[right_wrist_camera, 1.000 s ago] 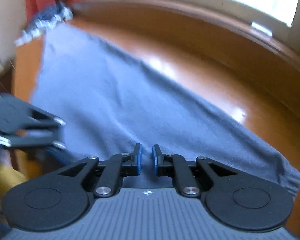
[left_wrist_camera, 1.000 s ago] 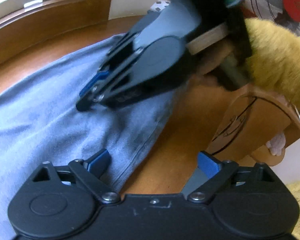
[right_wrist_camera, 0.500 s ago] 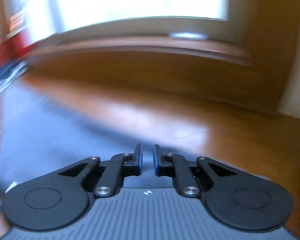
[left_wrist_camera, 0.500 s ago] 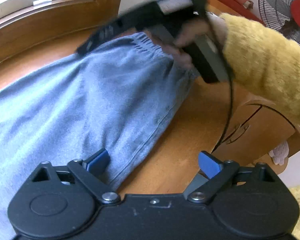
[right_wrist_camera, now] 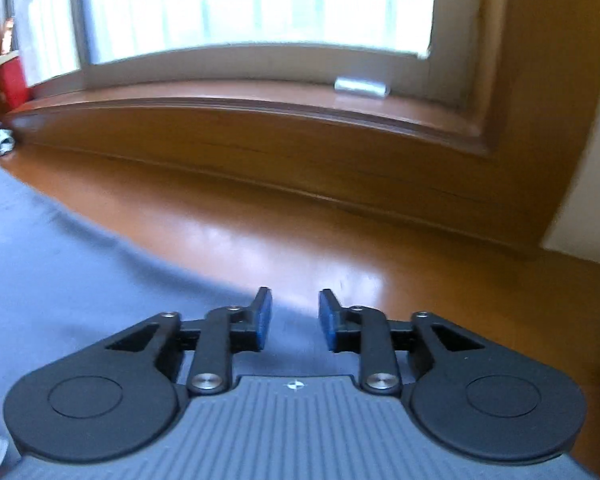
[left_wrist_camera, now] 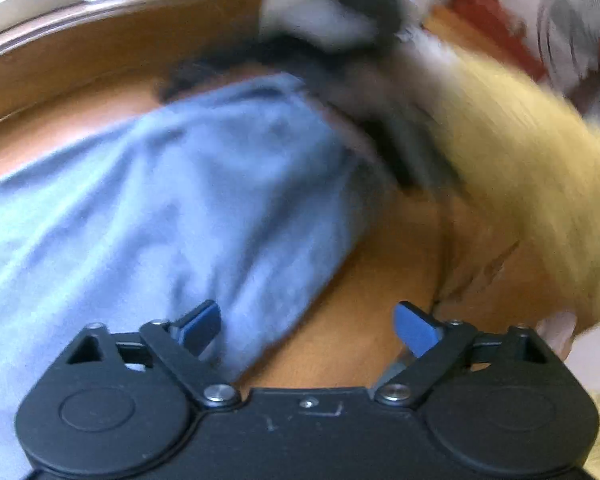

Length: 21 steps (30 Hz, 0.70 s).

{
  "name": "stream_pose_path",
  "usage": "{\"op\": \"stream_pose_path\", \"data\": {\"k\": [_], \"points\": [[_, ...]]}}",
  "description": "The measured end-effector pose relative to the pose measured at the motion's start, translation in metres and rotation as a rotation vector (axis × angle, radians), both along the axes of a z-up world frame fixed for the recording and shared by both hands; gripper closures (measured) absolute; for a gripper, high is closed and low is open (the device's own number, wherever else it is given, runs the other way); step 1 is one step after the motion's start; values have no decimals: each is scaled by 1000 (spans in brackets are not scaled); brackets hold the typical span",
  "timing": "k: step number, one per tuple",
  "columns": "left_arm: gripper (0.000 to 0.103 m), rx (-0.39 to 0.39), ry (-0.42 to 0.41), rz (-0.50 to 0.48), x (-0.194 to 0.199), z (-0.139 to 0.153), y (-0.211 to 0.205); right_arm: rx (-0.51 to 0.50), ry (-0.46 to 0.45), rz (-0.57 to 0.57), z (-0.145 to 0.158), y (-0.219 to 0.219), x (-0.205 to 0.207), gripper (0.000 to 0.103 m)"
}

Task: Fold clothes

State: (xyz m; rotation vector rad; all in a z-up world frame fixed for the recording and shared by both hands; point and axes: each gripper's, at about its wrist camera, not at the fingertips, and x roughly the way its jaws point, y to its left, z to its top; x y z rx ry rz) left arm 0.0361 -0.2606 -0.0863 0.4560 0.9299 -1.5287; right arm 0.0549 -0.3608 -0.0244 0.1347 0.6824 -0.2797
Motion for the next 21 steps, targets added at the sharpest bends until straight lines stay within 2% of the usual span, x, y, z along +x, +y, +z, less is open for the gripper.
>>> {"op": "stream_pose_path", "data": {"k": [2, 4, 6, 8, 10, 13, 16, 18, 20, 21], "points": [[9, -58, 4, 42, 20, 15, -6, 1, -9, -13, 5, 12, -31, 56], [8, -74, 10, 74, 41, 19, -23, 32, -11, -39, 6, 21, -58, 56], [8, -56, 79, 81, 64, 11, -45, 65, -10, -56, 1, 22, -75, 56], [8, 1, 173, 89, 86, -6, -72, 103, -8, -68, -12, 18, -87, 56], [12, 29, 150, 126, 101, -16, -88, 94, 30, -51, -26, 20, -95, 56], [11, 29, 105, 189, 116, -20, -102, -5, 29, 17, -26, 24, -113, 57], [11, 53, 69, 228, 118, -20, -113, 17, 12, 9, -19, 17, -130, 56], [11, 66, 75, 237, 114, -17, -111, 55, -56, -45, -7, 13, -145, 55], [11, 62, 74, 264, 109, -11, -103, 86, -111, -85, 1, 7, -154, 37], [10, 59, 68, 283, 108, -9, -100, 75, -92, -95, -4, 4, -153, 35]]}}
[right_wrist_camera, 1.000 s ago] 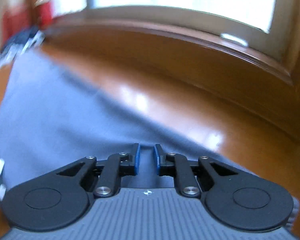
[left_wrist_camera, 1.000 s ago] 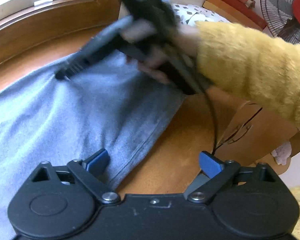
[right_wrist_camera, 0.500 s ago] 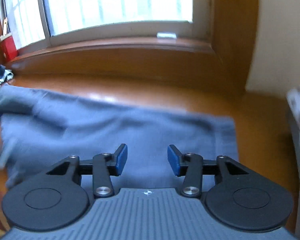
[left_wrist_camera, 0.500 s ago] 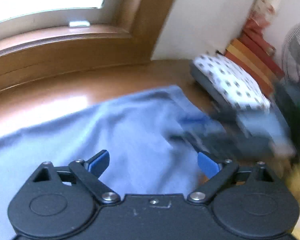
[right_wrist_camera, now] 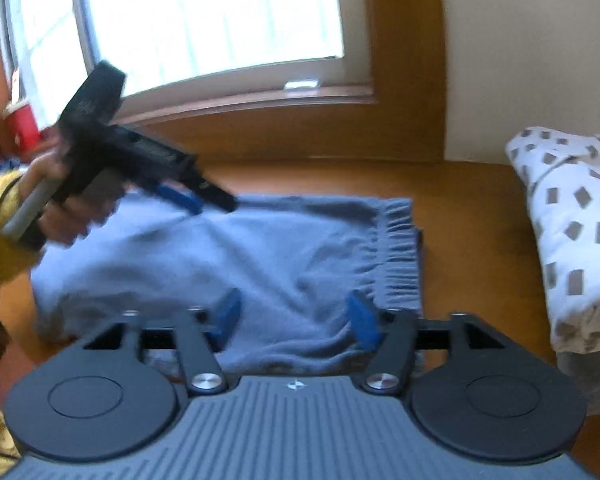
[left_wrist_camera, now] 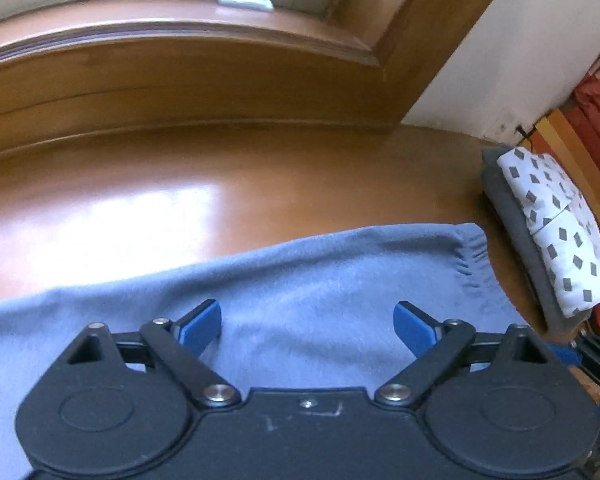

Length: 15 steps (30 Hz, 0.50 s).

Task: Fold clothes

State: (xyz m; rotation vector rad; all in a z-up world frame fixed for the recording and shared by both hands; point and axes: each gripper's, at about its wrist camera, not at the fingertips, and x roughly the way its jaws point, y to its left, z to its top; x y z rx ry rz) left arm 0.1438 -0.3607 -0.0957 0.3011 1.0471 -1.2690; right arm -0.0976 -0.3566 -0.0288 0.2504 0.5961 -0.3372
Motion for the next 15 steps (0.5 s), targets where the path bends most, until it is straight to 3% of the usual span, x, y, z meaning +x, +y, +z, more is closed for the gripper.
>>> {"op": "stream_pose_path", "data": {"k": [2, 3, 5, 7, 8, 11, 15], "points": [[9, 5, -19, 57, -6, 4, 16, -16, 39, -43, -13, -9, 4, 37], [9, 9, -29, 88, -10, 6, 25, -23, 57, -75, -21, -16, 7, 25], [6, 25, -55, 155, -10, 16, 48, -35, 94, -141, -36, -30, 12, 15], [5, 59, -109, 243, -15, 23, 77, -16, 77, -225, -35, -44, 17, 19], [5, 78, -139, 289, -17, 27, 91, -7, 68, -267, -34, -50, 20, 26], [5, 138, -226, 387, -29, 32, 127, -64, 16, -273, -16, -33, 27, 27], [5, 177, -246, 427, -41, 24, 142, -210, -14, -116, 1, 15, 50, 24]]}}
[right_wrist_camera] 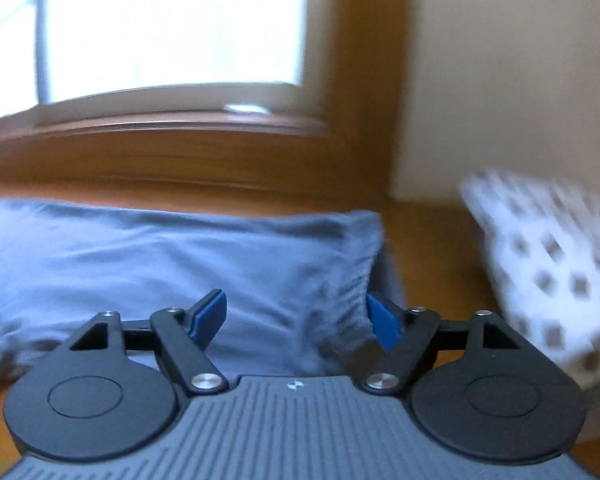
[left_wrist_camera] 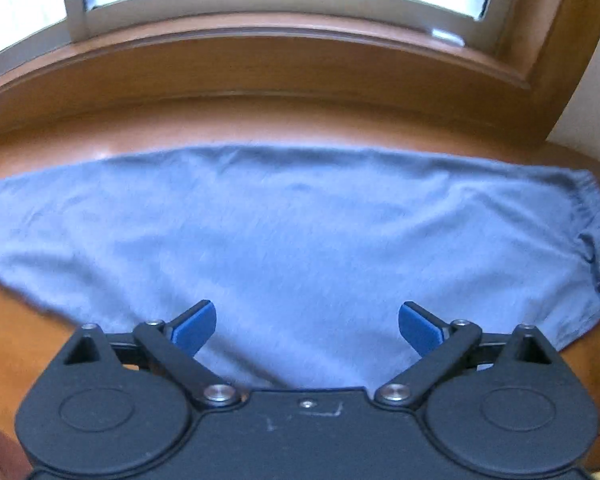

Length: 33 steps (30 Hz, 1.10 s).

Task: Fold clothes

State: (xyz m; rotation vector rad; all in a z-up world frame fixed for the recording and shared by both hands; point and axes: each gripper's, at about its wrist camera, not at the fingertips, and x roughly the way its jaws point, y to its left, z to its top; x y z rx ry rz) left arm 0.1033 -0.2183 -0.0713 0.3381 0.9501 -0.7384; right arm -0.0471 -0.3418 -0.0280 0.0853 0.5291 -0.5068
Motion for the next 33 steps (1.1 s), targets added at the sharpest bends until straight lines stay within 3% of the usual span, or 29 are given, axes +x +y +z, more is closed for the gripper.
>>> {"op": "stream_pose_path", "data": {"k": [3, 8, 11, 14, 18, 22, 25, 28, 33], "points": [[5, 31, 2, 1, -6, -9, -7, -65, -3, 102, 1, 29, 16, 25], [5, 67, -26, -20, -18, -17, -22, -234, 55, 64, 7, 57, 20, 25], [5, 76, -42, -29, -22, -18, -26, -306, 130, -13, 10, 45, 13, 24], [5, 86, -50, -44, -23, -22, -31, -193, 112, 26, 25, 33, -2, 24], [5, 108, -65, -64, -26, -25, -35, -63, 75, 116, 22, 33, 12, 23], [5, 112, -78, -85, -30, -27, -35, -46, 107, 302, 1, 56, 41, 23], [5, 98, -71, -76, -28, -28, -31, -7, 136, 376, -8, 67, 49, 23], [5, 86, -56, -59, -25, -31, -27, 7, 201, 398, -20, 67, 54, 23], [5, 83, -47, -47, -24, -33, -27, 42, 209, 405, -21, 60, 46, 23]]}}
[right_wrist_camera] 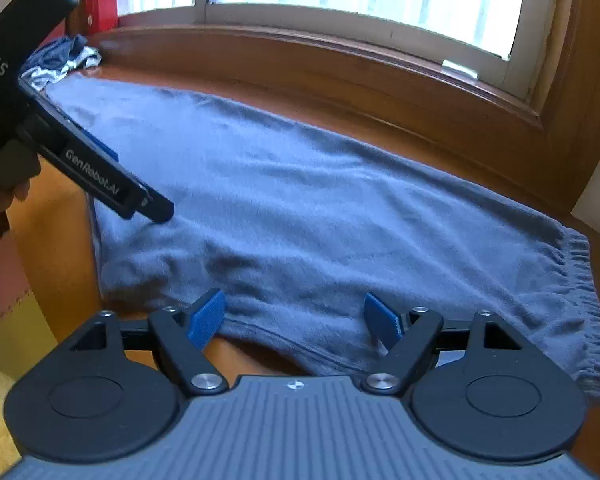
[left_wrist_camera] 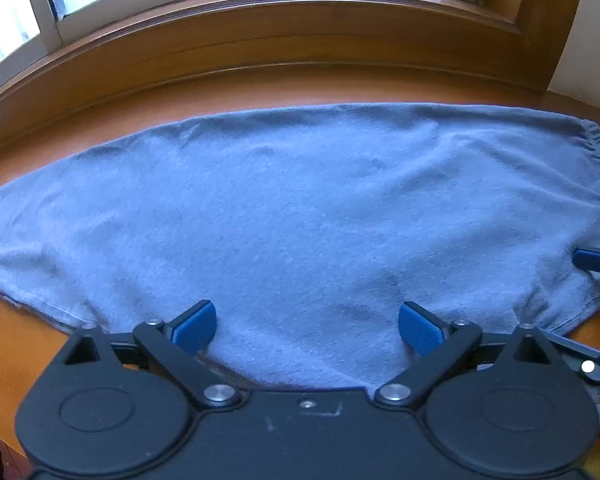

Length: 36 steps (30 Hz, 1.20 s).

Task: Fold clothes

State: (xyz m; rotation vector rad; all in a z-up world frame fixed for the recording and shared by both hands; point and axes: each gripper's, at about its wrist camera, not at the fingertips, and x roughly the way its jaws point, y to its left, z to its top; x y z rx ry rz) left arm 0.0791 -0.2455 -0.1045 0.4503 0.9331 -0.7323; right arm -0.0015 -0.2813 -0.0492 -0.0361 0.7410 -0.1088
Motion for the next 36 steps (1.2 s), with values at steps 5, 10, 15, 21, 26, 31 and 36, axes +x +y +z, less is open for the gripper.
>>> {"op": "stream_pose_path", "data": {"k": [5, 10, 15, 21, 26, 31, 36], "points": [[5, -6, -12, 12, 5, 2, 3, 12, -76, -9, 16, 2, 4, 23], [5, 8, -22, 97, 28, 2, 18, 30, -93, 76, 8, 21, 31, 23], [2, -12, 9, 123, 45, -1, 32, 6, -36, 160, -14, 35, 27, 24], [2, -16, 17, 130, 50, 7, 47, 45, 23, 241, -9, 27, 21, 24], [2, 22, -1, 123, 38, 11, 62, 67, -82, 238, 9, 32, 32, 24], [1, -6, 52, 181, 36, 0, 75, -4, -53, 298, -8, 56, 55, 25], [1, -89, 136, 259, 42, 7, 88, 68, -77, 271, -14, 45, 51, 24]]}}
